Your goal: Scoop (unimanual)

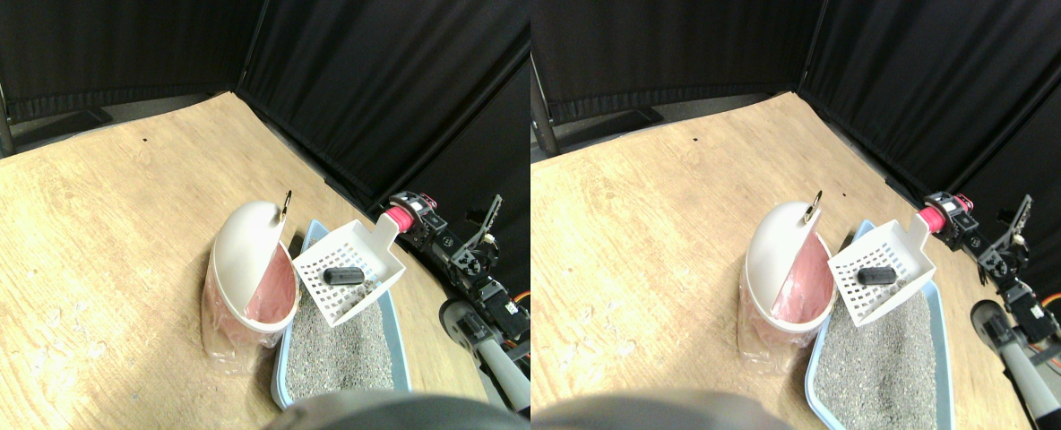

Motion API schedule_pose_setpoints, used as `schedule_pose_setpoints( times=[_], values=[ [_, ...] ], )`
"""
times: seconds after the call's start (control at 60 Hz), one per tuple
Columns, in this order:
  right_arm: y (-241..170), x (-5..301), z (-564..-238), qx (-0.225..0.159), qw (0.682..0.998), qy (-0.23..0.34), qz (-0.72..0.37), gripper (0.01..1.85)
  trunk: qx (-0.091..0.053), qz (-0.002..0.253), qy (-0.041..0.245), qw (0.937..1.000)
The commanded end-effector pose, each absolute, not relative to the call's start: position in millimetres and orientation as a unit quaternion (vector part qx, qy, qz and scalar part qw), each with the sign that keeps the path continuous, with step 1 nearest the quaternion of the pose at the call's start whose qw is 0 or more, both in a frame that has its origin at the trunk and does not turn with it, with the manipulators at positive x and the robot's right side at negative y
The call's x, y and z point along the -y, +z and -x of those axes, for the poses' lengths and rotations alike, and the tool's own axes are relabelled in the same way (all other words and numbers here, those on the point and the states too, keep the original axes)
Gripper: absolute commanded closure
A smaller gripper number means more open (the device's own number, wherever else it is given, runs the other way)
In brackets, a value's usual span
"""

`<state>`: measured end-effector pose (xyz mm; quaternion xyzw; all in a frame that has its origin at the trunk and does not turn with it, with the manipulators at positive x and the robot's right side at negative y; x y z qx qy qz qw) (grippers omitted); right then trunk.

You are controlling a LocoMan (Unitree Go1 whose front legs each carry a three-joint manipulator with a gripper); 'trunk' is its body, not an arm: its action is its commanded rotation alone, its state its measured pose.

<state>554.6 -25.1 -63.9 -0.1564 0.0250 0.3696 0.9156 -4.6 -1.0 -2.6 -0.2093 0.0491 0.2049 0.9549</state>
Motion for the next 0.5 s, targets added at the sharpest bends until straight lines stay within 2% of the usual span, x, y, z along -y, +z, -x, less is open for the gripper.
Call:
schedule_pose_setpoints(
  times=[0.017, 0.267, 0.433, 0.5],
  values=[
    [-58, 15, -550, -0.005, 0.913, 0.372, 0.166, 1.8, -0.028, 0.283, 0.255, 0.9241],
    [-56, 7, -544, 0.0, 0.919, 0.342, 0.194, 1.8, -0.026, 0.286, 0.258, 0.9226],
    [-56, 5, -544, 0.027, 0.915, 0.329, 0.233, 1.8, -0.026, 0.286, 0.259, 0.9223],
    [-55, 5, -543, 0.026, 0.917, 0.32, 0.239, 1.78, -0.025, 0.286, 0.258, 0.9224]
  ],
)
